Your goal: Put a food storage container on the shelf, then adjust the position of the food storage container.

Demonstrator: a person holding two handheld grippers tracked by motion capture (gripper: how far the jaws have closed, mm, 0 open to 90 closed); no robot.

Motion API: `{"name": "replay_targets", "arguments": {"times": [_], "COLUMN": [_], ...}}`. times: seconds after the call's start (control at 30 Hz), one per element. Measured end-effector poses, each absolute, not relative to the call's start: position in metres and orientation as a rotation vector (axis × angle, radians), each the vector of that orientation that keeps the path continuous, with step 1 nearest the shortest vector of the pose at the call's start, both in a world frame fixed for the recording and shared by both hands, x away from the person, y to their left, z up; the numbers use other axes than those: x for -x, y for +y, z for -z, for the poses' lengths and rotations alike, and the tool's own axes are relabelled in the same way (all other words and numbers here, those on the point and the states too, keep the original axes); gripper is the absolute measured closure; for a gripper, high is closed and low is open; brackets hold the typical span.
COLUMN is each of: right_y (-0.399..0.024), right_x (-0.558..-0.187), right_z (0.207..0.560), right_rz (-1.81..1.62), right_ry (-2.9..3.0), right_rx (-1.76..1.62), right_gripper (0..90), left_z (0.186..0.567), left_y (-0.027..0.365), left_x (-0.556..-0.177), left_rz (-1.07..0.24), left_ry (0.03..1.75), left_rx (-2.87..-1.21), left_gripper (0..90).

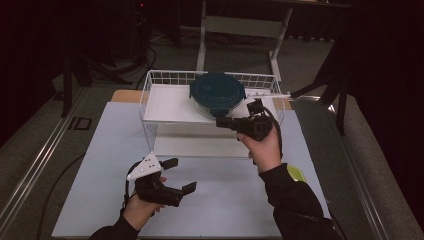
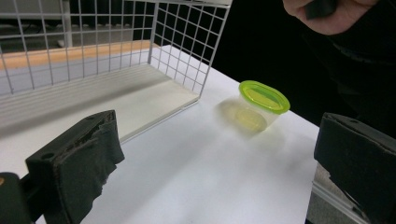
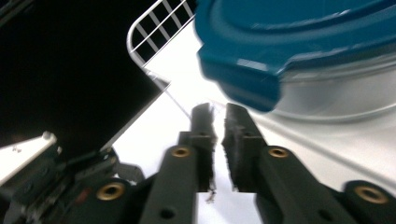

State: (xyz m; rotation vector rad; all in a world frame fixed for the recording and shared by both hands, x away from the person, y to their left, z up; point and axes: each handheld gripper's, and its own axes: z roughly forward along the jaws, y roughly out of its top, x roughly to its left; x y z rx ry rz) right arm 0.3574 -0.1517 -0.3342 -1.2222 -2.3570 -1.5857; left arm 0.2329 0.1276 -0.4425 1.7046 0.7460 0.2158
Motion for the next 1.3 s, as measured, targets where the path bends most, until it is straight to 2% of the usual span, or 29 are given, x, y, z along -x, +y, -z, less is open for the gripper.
{"name": "replay_targets", "arguments": {"times": [0.4,0.57,1.0,1.13,1.17,1.3], "right_y": [-0.171,-0.183,-0.216,-0.226,-0.233,-0.243], "right_x": [-0.314,-0.303,-0.272,-0.267,-0.264,-0.260], "right_z": [0.356,0.369,0.384,0.389,0.392,0.397], "right_rz": [1.704,1.763,1.738,1.731,1.734,1.743], "right_ry": [-2.401,-2.441,-2.538,-2.539,-2.536,-2.529], "right_rx": [1.086,1.040,1.035,1.047,1.058,1.098], "right_gripper": [17.7,17.0,11.0,15.3,20.6,27.2], "left_z": [0.458,0.462,0.467,0.469,0.470,0.473], "left_y": [0.142,0.145,0.157,0.162,0.163,0.166], "left_x": [-0.221,-0.215,-0.213,-0.213,-0.213,-0.213], "left_rz": [-0.259,-0.298,-0.285,-0.294,-0.293,-0.295], "left_ry": [0.756,0.717,0.693,0.689,0.694,0.709], "left_rx": [-1.737,-1.767,-1.751,-1.768,-1.763,-1.753], "left_gripper": [0.3,0.3,0.3,0.3,0.3,0.3]}}
